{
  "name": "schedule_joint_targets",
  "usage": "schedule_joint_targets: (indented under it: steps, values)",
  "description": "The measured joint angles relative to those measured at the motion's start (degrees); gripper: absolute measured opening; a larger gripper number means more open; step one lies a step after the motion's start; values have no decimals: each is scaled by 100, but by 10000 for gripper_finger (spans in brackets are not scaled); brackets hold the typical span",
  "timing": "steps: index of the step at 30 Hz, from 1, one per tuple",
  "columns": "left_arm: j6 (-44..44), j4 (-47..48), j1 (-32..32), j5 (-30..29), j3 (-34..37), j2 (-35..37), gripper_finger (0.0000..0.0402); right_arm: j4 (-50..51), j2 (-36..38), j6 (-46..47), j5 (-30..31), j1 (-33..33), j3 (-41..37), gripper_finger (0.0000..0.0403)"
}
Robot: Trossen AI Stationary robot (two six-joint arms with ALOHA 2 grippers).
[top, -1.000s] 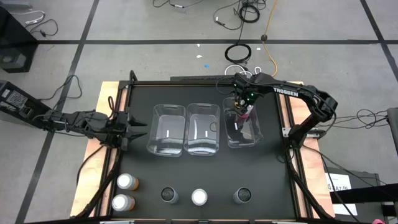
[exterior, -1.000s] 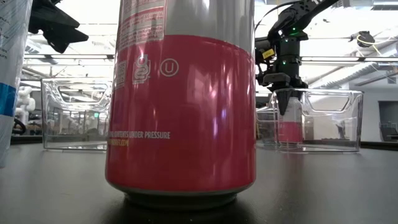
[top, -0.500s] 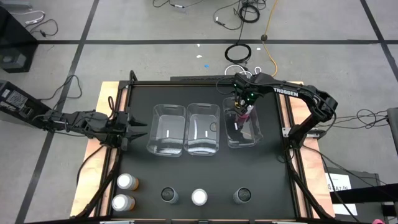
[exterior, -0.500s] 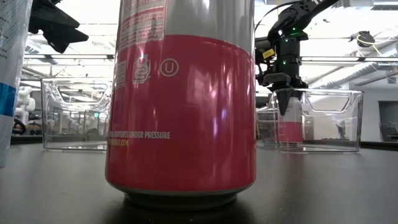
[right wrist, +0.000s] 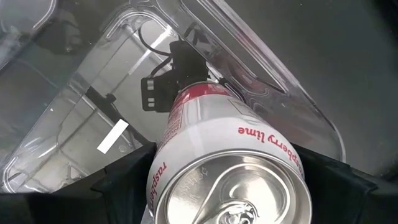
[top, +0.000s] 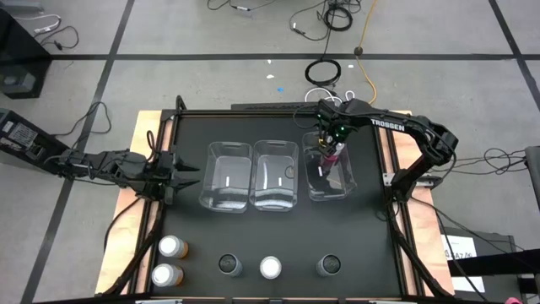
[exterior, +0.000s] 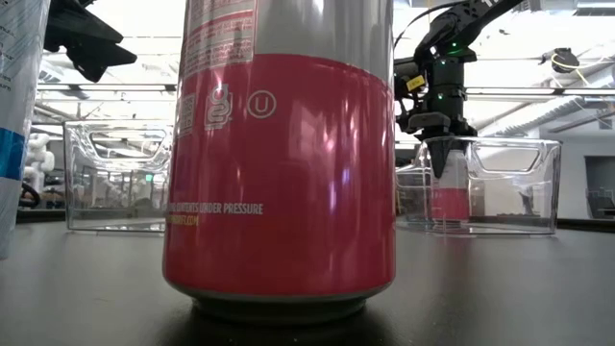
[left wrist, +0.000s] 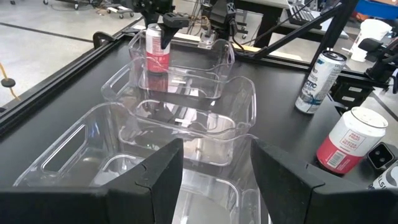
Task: Sort soda cans
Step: Put the right pink/white soda can into the right transparent bin
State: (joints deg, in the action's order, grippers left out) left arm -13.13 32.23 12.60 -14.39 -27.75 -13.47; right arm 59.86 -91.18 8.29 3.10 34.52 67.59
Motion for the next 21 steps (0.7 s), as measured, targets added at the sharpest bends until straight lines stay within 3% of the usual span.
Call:
schedule_joint_targets:
  steps: [14,21]
  values:
    - [0,0,1,0,0,0,198,0,0,19,14,0,0,330]
    - [0,0,0,0,0,0,198,13,0,79,24,-2,7,363]
